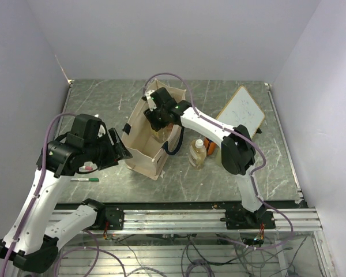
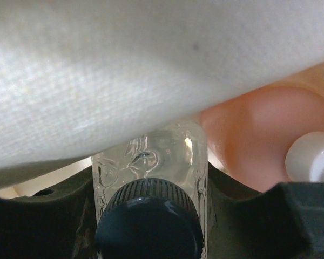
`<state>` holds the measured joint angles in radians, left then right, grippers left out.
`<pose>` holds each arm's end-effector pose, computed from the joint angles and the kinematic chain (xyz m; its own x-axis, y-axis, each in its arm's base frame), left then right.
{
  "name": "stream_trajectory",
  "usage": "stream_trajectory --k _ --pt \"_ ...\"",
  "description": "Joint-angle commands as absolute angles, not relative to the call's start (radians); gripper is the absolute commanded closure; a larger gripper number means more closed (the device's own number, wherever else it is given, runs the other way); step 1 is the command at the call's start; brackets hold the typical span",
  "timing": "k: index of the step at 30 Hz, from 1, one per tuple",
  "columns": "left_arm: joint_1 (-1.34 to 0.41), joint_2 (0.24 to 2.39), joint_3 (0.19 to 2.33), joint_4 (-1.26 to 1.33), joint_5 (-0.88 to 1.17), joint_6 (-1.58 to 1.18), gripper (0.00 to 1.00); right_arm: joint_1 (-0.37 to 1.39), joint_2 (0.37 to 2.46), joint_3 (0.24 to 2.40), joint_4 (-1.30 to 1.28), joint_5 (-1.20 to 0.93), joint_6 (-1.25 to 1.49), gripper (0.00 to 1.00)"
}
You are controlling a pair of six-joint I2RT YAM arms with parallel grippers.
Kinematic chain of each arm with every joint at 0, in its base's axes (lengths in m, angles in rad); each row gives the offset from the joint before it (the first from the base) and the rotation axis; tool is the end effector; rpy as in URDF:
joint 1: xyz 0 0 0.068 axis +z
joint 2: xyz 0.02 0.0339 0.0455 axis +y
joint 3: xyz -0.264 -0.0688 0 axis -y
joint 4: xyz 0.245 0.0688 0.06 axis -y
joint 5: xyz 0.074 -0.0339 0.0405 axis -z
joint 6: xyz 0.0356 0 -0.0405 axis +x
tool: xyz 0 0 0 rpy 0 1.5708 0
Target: Take the personal care products out of the canvas bag
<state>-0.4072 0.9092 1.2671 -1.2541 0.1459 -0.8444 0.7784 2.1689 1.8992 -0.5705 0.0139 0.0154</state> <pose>0.1214 -0.0580 0.3785 -0.8315 -0.4468 -0.3300 -0.2205 0.8107 -0.5423 0.3520 0.3464 0.2426 -0.5410 -0.5118 -0.6674 -0.6872 0.7264 -0.0001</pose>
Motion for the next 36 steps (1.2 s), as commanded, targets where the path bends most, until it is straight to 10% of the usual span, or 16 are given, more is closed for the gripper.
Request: stream_trajectory --k 1,4,36 --pt "-0.405 0.932 1.327 -1.293 0.149 -0.751 0.27 0.784 2.171 1.94 -0.628 -0.002 0.054 0.87" --pt "-0.405 0.951 1.36 -1.329 0.113 -0.701 0.26 0.784 2.129 1.932 -0.623 -0.003 0.088 1.0" --pt "-0.405 0.901 1.29 -1.236 0.212 -0.667 0.27 0.512 1.563 1.452 -0.152 -0.504 0.922 1.0"
